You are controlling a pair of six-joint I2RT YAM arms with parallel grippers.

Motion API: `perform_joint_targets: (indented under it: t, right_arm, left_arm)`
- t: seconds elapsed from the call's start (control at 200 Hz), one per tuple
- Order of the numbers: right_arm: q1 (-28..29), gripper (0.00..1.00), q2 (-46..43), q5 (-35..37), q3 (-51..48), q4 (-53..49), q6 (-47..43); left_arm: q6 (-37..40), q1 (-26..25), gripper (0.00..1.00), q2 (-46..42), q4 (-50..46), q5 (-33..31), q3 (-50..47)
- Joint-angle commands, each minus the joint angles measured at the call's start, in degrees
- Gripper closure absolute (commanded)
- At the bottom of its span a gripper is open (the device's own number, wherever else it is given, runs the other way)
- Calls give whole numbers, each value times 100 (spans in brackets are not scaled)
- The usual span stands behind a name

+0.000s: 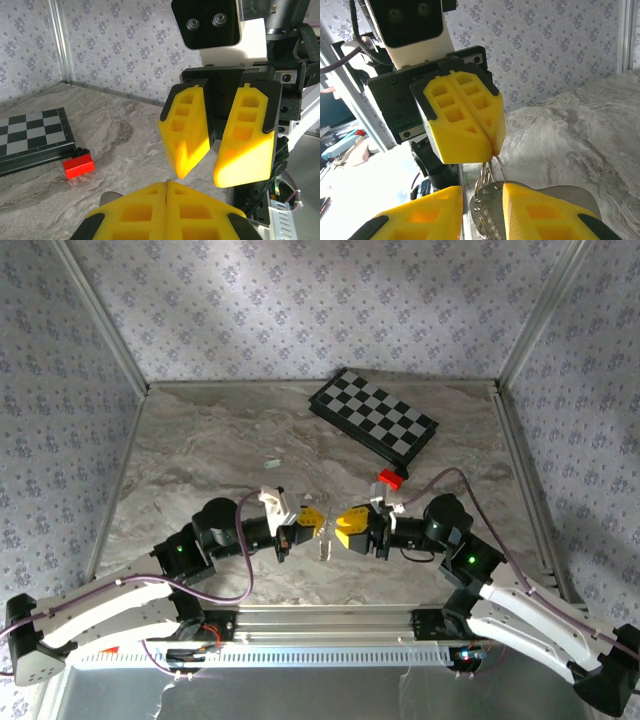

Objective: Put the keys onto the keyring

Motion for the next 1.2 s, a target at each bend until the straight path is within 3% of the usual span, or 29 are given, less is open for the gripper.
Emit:
perform_joint_targets:
  t: [0.0, 0.765, 1.194]
  right_arm:
    - [78, 73, 33, -198, 233, 137, -99]
    - [198, 79, 167, -275, 322, 49, -161]
    - [170, 49, 97, -321, 391, -114, -64]
  left_arm:
    - [-88, -42, 100, -96, 383, 181, -12]
    - [-139, -38, 100, -28, 394, 386, 13]
    - [-139, -38, 100, -51, 398, 408, 2]
